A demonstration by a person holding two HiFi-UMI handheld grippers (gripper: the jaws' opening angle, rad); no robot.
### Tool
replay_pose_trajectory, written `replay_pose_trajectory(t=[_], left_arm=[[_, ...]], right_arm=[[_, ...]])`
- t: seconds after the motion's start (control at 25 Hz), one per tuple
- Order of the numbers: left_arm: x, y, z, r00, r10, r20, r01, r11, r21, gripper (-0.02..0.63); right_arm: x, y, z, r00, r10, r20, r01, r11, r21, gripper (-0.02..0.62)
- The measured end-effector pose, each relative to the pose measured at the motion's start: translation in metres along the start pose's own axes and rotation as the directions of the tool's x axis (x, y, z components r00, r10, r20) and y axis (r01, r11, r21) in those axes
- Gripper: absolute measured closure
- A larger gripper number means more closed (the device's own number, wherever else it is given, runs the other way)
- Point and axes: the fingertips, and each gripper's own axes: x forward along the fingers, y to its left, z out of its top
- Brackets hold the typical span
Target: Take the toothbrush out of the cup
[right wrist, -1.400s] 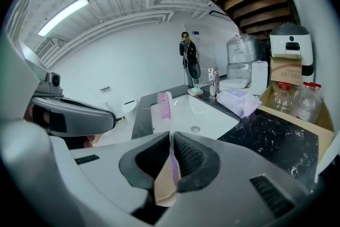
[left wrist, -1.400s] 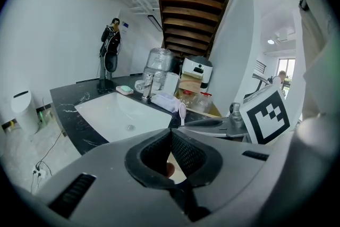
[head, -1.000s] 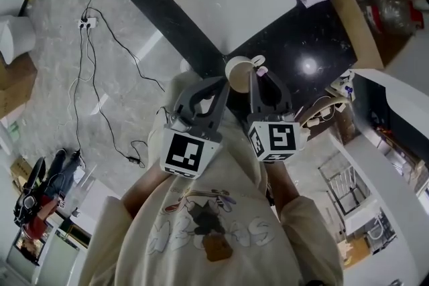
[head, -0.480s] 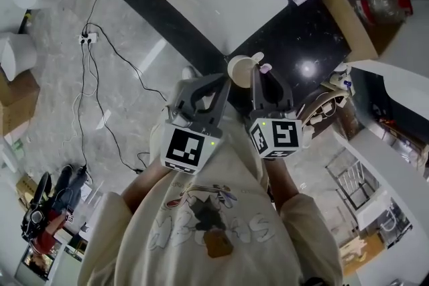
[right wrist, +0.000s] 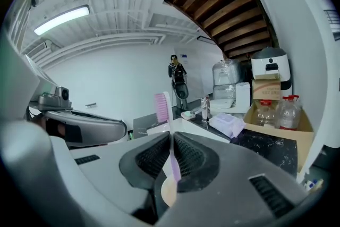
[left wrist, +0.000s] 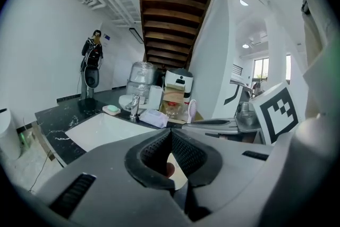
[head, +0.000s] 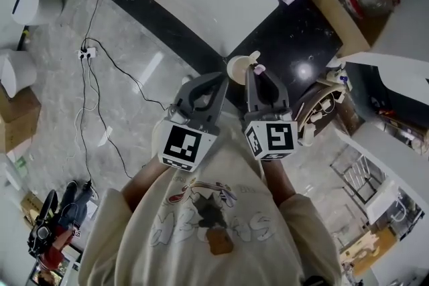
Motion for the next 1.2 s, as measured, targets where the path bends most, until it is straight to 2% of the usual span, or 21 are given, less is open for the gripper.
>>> replay_pose_trajectory(t=[0.6,1.2], left_arm=[[-0.020,0.003,0.023,0.998,-0.052,0.046,0.051,0.998,0.038,0.594],[-0.052,0.026,0.022,0.992,-0.097,0.075,0.093,0.994,0.063,0.594]], right_arm=[[-0.023,0.023,0.025,0.996,-0.049,0.072,0.047,0.999,0.022,0.558],[-0.024,0.086,0.034,0.991,-0.015,0.130,0.013,1.000,0.019,0.558]])
